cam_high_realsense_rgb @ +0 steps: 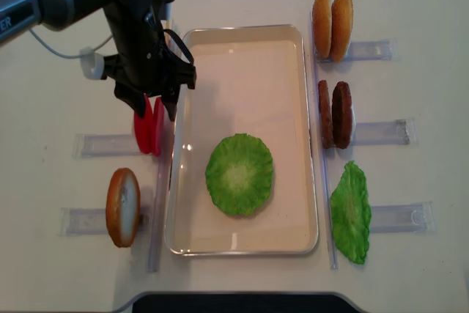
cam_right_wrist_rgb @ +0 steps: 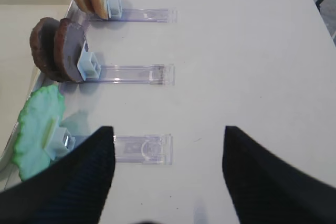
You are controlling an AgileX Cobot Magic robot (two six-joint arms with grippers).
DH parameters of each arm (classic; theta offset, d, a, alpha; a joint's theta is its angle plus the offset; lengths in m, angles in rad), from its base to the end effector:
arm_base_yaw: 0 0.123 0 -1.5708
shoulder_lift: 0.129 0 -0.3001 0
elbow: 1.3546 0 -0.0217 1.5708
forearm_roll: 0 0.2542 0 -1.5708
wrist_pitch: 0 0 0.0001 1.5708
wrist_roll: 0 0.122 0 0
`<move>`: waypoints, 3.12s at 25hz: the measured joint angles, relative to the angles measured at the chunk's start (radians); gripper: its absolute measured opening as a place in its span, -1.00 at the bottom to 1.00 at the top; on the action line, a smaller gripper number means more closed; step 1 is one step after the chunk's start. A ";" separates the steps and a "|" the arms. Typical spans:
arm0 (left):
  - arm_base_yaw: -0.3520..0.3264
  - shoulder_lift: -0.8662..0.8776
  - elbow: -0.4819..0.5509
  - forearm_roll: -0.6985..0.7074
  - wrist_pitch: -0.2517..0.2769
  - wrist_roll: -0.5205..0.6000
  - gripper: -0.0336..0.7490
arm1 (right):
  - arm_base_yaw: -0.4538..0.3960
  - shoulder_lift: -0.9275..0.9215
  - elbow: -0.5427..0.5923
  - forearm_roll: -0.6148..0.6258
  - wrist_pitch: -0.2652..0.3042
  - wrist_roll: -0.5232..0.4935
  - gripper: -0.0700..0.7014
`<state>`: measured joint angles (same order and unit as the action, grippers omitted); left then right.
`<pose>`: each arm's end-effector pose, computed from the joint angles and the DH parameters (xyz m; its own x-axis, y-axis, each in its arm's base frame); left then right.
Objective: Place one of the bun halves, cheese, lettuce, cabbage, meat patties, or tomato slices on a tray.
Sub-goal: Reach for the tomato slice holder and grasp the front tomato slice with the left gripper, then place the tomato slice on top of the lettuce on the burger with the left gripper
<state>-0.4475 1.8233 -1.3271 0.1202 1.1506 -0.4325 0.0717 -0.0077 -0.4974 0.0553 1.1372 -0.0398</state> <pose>0.3260 -0.1416 0.1991 -0.9964 0.0659 -0.0538 0.0605 0.9935 0.0963 0.0046 0.0065 0.2560 -0.5145 -0.0535 -0.8558 -0.1229 0.9924 0.0118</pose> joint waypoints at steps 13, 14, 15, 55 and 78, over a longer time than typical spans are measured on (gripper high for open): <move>0.000 0.054 -0.001 0.011 -0.004 0.017 0.08 | 0.000 0.000 0.000 0.000 0.000 0.000 0.36; 0.000 0.054 -0.001 0.012 -0.004 0.025 -0.01 | 0.000 0.000 0.000 0.000 0.000 0.000 0.36; 0.000 0.054 -0.001 0.012 0.000 0.037 -0.11 | 0.000 0.000 0.000 0.000 0.000 0.000 0.36; 0.000 -0.184 -0.009 -0.231 0.052 0.134 -0.77 | 0.000 0.000 0.000 0.000 0.000 0.000 0.36; 0.000 -0.183 0.350 -0.897 -0.323 0.616 -0.77 | 0.000 0.000 0.000 0.000 0.000 0.000 0.36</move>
<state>-0.4475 1.6402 -0.9767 -0.7763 0.8281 0.1838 0.0717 -0.0077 -0.4974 0.0553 1.1372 -0.0398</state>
